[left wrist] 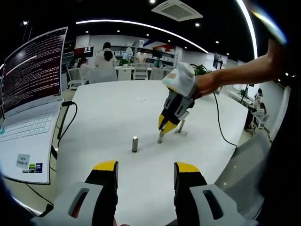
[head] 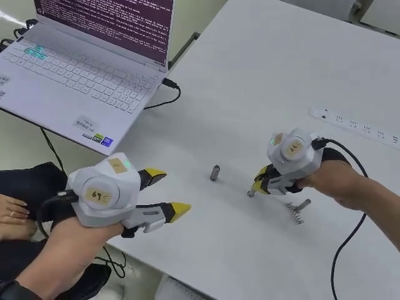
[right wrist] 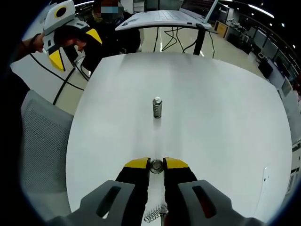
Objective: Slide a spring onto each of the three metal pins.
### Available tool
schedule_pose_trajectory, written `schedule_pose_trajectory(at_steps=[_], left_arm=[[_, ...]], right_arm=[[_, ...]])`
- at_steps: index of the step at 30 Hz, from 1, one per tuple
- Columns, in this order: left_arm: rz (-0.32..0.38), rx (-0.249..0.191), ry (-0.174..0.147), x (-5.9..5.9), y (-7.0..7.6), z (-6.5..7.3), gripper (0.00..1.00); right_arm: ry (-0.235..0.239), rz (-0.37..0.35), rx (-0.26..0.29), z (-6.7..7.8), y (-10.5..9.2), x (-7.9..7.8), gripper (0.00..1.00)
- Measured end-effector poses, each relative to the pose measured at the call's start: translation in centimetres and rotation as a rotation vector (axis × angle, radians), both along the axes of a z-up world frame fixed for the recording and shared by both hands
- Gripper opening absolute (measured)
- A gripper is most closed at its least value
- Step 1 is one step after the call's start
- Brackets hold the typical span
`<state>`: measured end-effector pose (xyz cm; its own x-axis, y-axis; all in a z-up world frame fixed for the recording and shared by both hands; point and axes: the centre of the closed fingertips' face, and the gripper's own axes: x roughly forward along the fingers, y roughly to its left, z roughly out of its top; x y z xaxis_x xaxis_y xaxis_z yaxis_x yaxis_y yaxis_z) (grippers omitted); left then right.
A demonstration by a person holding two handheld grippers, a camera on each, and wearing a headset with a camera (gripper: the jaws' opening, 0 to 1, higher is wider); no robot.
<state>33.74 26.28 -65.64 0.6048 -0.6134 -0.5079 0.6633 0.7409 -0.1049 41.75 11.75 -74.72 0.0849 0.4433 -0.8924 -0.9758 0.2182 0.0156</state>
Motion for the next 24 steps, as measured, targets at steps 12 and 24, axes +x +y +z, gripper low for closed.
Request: schedule_pose_trajectory(at_steps=[12, 24], left_arm=[[0.007, 0.003, 0.006, -0.1, 0.2, -0.1, 0.42], [-0.012, 0.008, 0.001, 0.2, -0.5, 0.2, 0.42]], right_arm=[[0.014, 0.006, -0.028, -2.0, -0.3, 0.1, 0.09], [0.002, -0.030, -0.015, -1.4, -1.1, -0.1, 0.18]])
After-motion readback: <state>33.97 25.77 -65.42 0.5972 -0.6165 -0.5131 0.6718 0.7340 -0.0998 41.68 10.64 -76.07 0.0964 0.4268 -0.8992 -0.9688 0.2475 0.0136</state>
